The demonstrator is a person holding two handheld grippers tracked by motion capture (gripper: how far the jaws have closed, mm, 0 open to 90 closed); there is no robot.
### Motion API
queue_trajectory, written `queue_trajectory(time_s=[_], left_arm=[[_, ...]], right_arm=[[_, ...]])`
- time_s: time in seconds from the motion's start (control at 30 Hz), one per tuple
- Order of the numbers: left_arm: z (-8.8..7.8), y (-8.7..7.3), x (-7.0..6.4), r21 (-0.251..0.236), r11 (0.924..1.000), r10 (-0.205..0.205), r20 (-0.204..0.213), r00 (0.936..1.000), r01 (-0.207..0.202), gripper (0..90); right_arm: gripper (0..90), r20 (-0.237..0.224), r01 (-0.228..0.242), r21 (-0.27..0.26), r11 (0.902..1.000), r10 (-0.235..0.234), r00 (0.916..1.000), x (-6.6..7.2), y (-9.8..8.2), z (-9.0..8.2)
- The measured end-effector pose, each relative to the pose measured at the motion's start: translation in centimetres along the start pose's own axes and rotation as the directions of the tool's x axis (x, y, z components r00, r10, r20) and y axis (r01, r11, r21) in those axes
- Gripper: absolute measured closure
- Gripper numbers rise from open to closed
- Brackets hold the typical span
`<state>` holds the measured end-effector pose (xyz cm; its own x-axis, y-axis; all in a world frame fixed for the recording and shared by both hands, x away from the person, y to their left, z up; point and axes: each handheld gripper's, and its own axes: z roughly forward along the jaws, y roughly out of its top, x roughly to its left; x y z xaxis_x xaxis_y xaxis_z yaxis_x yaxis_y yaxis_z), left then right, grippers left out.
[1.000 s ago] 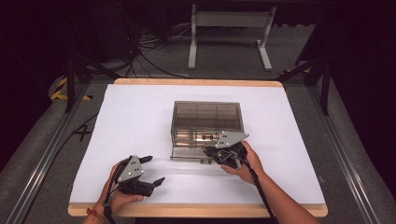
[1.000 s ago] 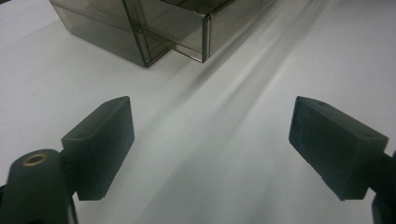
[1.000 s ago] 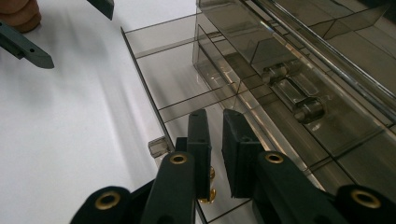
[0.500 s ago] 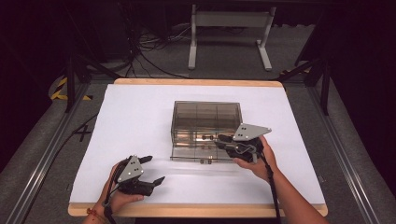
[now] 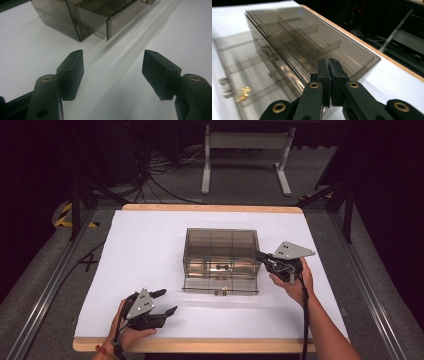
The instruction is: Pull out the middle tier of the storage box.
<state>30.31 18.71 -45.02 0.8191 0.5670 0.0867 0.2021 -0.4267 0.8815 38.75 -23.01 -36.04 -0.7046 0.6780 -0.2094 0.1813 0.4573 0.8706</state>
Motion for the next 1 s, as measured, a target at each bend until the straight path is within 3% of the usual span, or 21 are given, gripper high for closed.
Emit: queue_trajectory(time_s=[0.2,0.4,0.53,0.63,0.77,0.9,1.0], left_arm=[[1.0,1.2,-1.3,-0.012,0.9996,0.027,0.03,0.9992,-0.027,41.3],[2.2,2.1,-2.3,-0.012,0.9987,0.05,0.081,0.9955,-0.049,51.6],[2.6,2.2,-2.5,-0.015,0.9983,0.058,0.08,0.9951,-0.057,57.0],[2.8,2.3,-2.8,0.009,0.9953,0.096,0.044,0.9944,-0.096,61.3],[2.7,2.3,-2.8,0.036,0.9948,0.095,0.02,0.9953,-0.096,66.4],[2.8,2.6,-2.7,0.04,0.9971,0.063,0.027,0.9976,-0.064,70.3],[3.4,3.2,-3.2,0.037,0.9969,0.068,0.047,0.9966,-0.07,75.0]], right_arm=[[90.0,0.029,-0.013,0.013,0.9998,0.013,0.9995,-0.5,-0.6,0.4],[90.0,0.027,-0.031,0.014,0.9994,0.031,0.9991,-0.9,-1.0,0.5],[90.0,0.016,-0.031,0.014,0.9994,0.031,0.9994,-0.9,-1.0,0.4],[90.0,0.026,-0.017,0.02,0.9997,0.016,0.9995,-0.7,-0.9,0.5],[90.0,0.038,-0.025,0.02,0.9995,0.024,0.999,-0.7,-0.9,0.5],[90.0,0.038,-0.027,0.018,0.9995,0.027,0.9989,-0.7,-0.9,0.6],[90.0,0.037,-0.025,0.02,0.9995,0.024,0.999,-0.7,-0.9,0.6]])
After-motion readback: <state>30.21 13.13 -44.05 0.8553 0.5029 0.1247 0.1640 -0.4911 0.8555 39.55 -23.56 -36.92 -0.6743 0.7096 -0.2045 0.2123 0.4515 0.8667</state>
